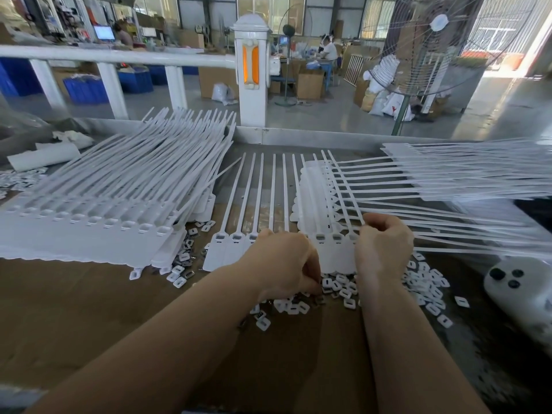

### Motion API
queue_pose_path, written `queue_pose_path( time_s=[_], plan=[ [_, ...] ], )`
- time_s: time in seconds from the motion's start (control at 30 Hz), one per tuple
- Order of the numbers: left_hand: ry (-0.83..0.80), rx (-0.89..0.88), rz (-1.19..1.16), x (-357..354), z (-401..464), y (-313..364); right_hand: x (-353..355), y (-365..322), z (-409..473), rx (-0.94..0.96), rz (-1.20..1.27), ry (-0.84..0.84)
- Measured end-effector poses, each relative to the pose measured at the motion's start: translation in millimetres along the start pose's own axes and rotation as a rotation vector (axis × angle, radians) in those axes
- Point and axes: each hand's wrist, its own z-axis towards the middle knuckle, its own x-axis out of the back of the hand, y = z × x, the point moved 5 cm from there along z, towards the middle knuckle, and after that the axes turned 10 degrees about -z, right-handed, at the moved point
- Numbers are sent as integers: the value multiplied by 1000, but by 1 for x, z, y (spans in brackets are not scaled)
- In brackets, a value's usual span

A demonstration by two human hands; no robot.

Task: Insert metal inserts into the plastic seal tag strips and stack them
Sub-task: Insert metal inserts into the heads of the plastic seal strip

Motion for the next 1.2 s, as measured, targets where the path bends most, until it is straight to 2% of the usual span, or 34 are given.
queue_pose_path(
  time_s=[0.2, 0.4, 0.5, 0.6, 0.83, 1.03, 1.2],
  plan=[
    [32, -16, 79, -2, 2, 2, -1, 0, 0, 2, 1, 1],
    [37, -20, -6, 1, -2, -1, 0, -1, 0, 0, -10, 0],
    [-19, -25, -46, -1, -4, 3, 0, -1, 0, -1, -9, -1],
    [-70, -25, 46, -5, -3, 7, 0, -2, -1, -3, -3, -5],
    [-47, -103, 178, -7, -2, 17, 1, -1, -1, -9, 11, -1],
    [35, 46, -284, 8, 12, 6, 1, 1, 2, -26, 45, 3],
    [89, 123, -392, 11, 42, 6, 2, 2, 3, -18, 78, 5]
  ],
)
